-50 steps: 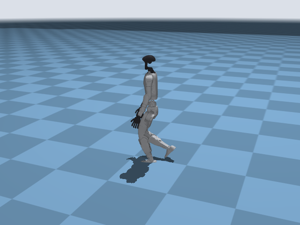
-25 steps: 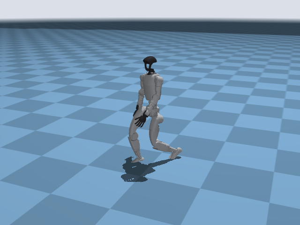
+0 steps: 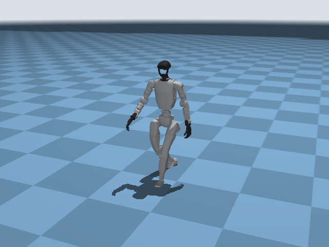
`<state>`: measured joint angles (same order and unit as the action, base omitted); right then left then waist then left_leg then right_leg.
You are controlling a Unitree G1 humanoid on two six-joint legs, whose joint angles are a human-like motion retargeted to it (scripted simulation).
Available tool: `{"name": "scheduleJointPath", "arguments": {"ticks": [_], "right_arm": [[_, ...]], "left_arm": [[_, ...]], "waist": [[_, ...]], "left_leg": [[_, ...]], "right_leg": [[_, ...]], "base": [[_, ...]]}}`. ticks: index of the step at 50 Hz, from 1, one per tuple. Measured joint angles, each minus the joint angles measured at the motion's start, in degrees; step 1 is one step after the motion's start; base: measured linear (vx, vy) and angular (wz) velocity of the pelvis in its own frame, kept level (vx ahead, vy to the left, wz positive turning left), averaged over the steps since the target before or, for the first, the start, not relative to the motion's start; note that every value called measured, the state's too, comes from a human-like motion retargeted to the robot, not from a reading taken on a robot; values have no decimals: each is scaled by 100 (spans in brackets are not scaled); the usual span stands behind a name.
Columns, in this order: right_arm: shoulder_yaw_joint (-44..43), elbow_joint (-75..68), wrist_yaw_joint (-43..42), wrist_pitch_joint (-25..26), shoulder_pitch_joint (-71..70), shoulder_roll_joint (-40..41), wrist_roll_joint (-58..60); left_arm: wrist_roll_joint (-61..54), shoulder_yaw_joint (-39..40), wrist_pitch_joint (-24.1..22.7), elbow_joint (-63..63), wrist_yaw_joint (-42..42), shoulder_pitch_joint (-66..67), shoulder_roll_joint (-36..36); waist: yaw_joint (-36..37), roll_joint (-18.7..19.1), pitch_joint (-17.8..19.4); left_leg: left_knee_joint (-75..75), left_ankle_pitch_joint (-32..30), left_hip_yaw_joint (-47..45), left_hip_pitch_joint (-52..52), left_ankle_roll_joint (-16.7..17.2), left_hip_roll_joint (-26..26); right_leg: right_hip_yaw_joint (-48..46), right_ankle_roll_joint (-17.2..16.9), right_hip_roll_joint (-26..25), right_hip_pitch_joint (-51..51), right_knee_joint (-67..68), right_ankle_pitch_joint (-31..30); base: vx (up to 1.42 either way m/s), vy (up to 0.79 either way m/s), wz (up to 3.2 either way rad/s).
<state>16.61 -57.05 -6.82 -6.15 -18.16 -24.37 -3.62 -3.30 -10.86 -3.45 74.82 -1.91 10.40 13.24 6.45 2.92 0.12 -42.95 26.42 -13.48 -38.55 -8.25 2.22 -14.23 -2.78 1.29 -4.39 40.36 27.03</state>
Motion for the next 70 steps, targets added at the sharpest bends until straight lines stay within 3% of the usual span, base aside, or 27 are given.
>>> {"name": "scheduleJointPath", "arguments": {"ticks": [3, 5, 8, 12, 15, 20, 23, 27, 32, 33, 35, 38, 40, 43, 48, 50, 53, 56, 60, 62, 65, 68, 70], "right_arm": [[68, -185, 430, 140, 431, 293, 46], [112, -460, 728, 263, 682, 488, 90], [166, -997, 1007, 402, 1037, 654, 221], [54, -1563, 1138, 496, 1588, 689, 359], [-147, -1792, 1182, 554, 1983, 668, 374], [-528, -1989, 1215, 619, 2421, 575, 275], [-681, -2038, 1165, 631, 2584, 536, 198], [-867, -2058, 975, 606, 2631, 411, 6], [-789, -1846, 685, 537, 2357, 301, -349], [-749, -1766, 646, 524, 2238, 289, -380], [-647, -1586, 536, 488, 1986, 277, -401], [-491, -1255, 424, 414, 1479, 279, -331], [-385, -980, 395, 322, 1169, 278, -272], [-213, -502, 396, 155, 716, 213, -272], [51, 195, 376, 14, 37, -31, -154], [97, 353, 366, -19, -70, -63, -71], [170, 421, 355, -27, -11, -8, 32], [242, 238, 497, 61, 255, 146, 135], [274, -339, 993, 229, 737, 517, 150], [294, -613, 1148, 286, 938, 606, 165], [255, -952, 1237, 318, 1243, 618, 213], [122, -1115, 1236, 337, 1590, 523, 250], [0, -1189, 1242, 359, 1791, 453, 262]], "left_arm": [[-29, -175, 93, 66, -246, -325, -108], [-63, -329, 147, -10, -312, -690, -103], [-182, -523, 197, -256, -180, -1391, -59], [-394, -632, 130, -682, 74, -2341, 12], [-499, -710, -22, -1082, 213, -2965, 75], [-397, -927, -291, -1675, 272, -3764, 174], [-312, -1049, -369, -1879, 235, -3939, 194], [-328, -1116, -351, -1885, 94, -3779, 69], [-104, -1329, -171, -1306, -197, -2876, -246], [-1, -1394, -121, -1177, -272, -2708, -277], [228, -1533, -29, -921, -399, -2385, -308], [545, -1543, 34, -589, -527, -1926, -223], [653, -1453, 14, -457, -553, -1534, -129], [604, -1218, -44, -350, -560, -898, -14], [586, -862, -122, -251, -540, -130, 27], [598, -787, -127, -216, -535, 73, 13], [592, -685, -119, -145, -520, 244, -55], [549, -588, -88, -68, -527, 203, -84], [431, -696, -6, -197, -555, -278, 51], [380, -823, 0, -442, -495, -653, 154], [256, -955, -19, -890, -335, -1281, 315], [73, -966, -117, -1466, -170, -1847, 485], [-56, -972, -217, -1898, -75, -2194, 593]], "waist": [[-286, -600, -83], [-566, -951, -174], [-954, -984, -210], [-1390, -755, -127], [-1646, -526, 10], [-1810, -39, 55], [-1829, -39, -66], [-1869, 231, -174], [-1834, 1033, -5], [-1770, 1095, -21], [-1592, 1090, -56], [-1223, 922, -46], [-956, 763, 40], [-661, 522, 197], [-509, 212, 199], [-481, 195, 162], [-483, 118, 19], [-493, -190, -128], [-783, -970, -317], [-984, -1029, -363], [-1247, -941, -330], [-1484, -751, -214], [-1615, -606, -107]], "left_leg": [[-160, -77, -196, 243, -432, -856], [221, -123, -148, 548, -646, -1504], [925, -118, 317, 1327, -664, -2015], [2038, -188, 1140, 2696, -434, -2253], [2654, -119, 1701, 3687, -281, -2137], [3384, 66, 2284, 4794, -65, -1586], [3070, 248, 2403, 4997, 118, -1638], [1612, 229, 2324, 5038, 466, -1291], [-2432, -1474, 2023, 3703, 1463, -241], [-3007, -1649, 1900, 3339, 1422, -15], [-3894, -1369, 1642, 2629, 1054, 405], [-4258, -347, 1382, 1649, 419, 766], [-3890, 182, 1242, 1228, 196, 762], [-2497, 529, 1044, 863, 177, 497], [1037, 179, 903, 700, 524, -322], [1376, 224, 933, 470, 550, -465], [676, -1, 883, 188, 376, -637], [-300, -167, 667, 108, 39, -924], [-301, -68, 454, 475, -466, -1850], [-1, 59, 634, 876, -544, -2072], [725, 145, 1036, 1763, -477, -2242], [1483, 214, 1532, 2799, -323, -2245], [1844, 333, 1843, 3422, -261, -2152]], "right_leg": [[451, -353, 877, 795, 2189, -1043], [808, -394, 1371, 1526, 3421, -1700], [1068, -48, 1606, 2464, 4354, -1370], [1082, 356, 1628, 3438, 4201, -465], [946, 372, 1382, 3924, 3226, -193], [565, -242, 481, 4256, 159, -499], [643, -466, 273, 4549, -514, -473], [578, -154, -71, 4422, 16, -898], [167, 677, -1017, 3929, 836, -646], [140, 779, -1132, 3790, 807, -519], [146, 884, -1260, 3433, 694, -261], [308, 862, -1365, 2575, 58, -86], [508, 783, -1368, 1898, -352, -3], [833, 601, -1240, 918, -906, 103], [1145, 345, -910, -160, -1770, 216], [1254, 279, -894, -292, -1595, 322], [1424, 135, -789, -359, -923, 398], [1575, -238, -459, -226, 350, 14], [1939, -1022, 182, 882, 2915, -1665], [1907, -896, 373, 1571, 3770, -1753], [1725, -382, 743, 2553, 4403, -997], [1521, -77, 918, 3295, 4020, -364], [1416, -46, 869, 3678, 3378, -160]], "base": [[74, 14, 109], [76, 11, 139], [81, 6, 131], [86, -2, 118], [90, -10, 103], [92, -16, 67], [91, -16, 42], [97, -14, 51], [83, -12, 31], [83, -14, 24], [83, -15, 24], [82, -14, 2], [82, -7, -35], [82, 1, -44], [79, 13, -4], [76, 17, 28], [83, 15, 25], [87, 13, 22], [79, 7, 78], [80, 2, 86], [81, -1, 76], [83, -7, 83], [84, -13, 88]]}}
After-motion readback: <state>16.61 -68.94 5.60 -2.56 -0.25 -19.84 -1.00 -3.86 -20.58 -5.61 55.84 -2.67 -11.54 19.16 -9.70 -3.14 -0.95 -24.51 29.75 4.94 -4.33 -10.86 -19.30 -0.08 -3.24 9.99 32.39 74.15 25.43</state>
